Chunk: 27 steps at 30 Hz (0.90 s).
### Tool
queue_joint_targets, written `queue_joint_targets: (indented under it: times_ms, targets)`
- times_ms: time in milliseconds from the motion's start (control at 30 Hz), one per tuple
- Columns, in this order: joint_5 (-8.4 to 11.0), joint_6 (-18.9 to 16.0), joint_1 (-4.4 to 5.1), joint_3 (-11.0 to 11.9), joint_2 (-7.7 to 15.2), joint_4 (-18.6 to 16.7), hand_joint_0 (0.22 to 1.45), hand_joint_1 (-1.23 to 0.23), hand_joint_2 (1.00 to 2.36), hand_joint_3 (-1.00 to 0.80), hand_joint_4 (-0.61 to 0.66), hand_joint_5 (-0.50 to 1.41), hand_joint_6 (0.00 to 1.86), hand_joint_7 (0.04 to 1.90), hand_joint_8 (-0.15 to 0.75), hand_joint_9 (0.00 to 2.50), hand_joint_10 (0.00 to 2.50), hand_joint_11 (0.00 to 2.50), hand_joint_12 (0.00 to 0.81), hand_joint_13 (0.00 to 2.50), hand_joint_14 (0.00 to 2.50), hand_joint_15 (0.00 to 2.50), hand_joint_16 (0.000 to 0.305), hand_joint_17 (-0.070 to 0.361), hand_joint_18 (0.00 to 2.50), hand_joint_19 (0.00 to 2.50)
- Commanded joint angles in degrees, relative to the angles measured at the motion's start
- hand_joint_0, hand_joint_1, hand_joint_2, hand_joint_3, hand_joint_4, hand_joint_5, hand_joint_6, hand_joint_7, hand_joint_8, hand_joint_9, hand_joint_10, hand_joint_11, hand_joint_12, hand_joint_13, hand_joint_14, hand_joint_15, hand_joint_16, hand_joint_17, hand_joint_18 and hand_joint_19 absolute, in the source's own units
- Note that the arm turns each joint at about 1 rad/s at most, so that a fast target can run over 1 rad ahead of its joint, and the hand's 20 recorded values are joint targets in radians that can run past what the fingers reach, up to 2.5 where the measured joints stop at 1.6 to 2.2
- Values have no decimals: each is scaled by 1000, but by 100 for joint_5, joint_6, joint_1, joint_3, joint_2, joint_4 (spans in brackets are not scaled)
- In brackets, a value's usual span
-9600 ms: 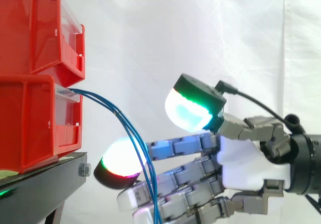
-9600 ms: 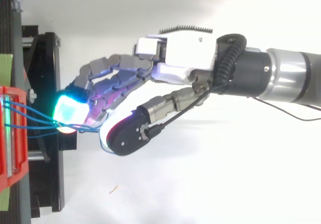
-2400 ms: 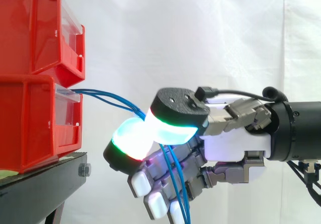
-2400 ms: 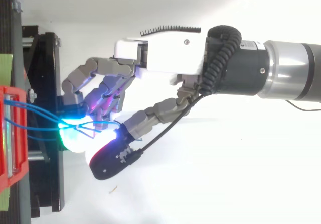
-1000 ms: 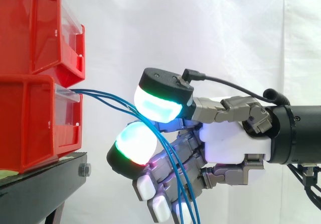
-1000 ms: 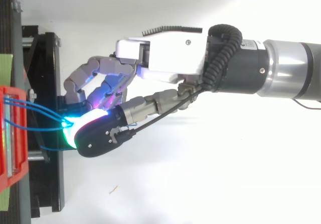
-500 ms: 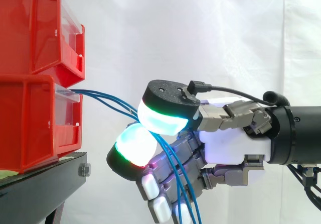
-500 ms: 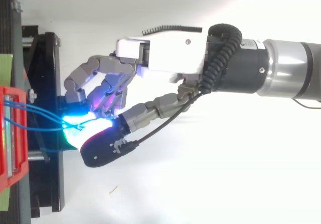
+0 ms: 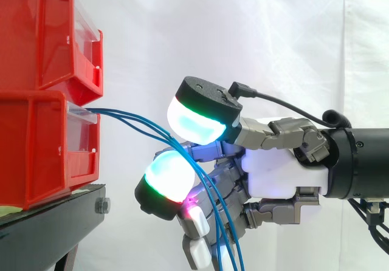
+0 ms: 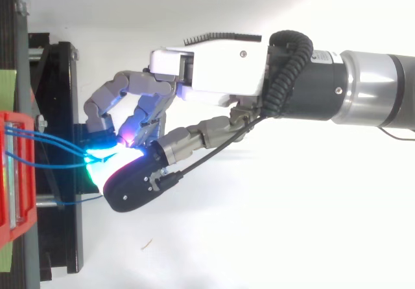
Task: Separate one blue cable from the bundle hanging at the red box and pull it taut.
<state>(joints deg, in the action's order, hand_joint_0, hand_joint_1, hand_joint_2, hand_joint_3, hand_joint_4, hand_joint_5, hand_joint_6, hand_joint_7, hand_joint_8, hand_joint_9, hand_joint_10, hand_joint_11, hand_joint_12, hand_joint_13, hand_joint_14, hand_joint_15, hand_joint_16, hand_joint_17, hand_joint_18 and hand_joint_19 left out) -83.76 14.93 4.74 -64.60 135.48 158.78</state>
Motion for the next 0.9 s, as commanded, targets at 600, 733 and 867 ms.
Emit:
queue_joint_targets:
  times_ms: [600, 733, 867]
  targets:
    - [0, 10, 1, 0, 4, 4, 723, -866, 1000, -500, 104, -184, 934, 1169, 343, 942, 21, 970, 384, 1007, 21, 593, 50, 113, 1058, 526]
    - [0, 10, 1, 0, -4, 4, 566, -794, 1000, -500, 138, -167, 927, 1143, 352, 992, 21, 949, 385, 1024, 20, 604, 51, 114, 1072, 553]
    - [0, 10, 1, 0, -4, 4, 484, -570, 1000, -500, 148, -157, 920, 1099, 373, 1028, 18, 931, 405, 1057, 18, 604, 56, 125, 1125, 551]
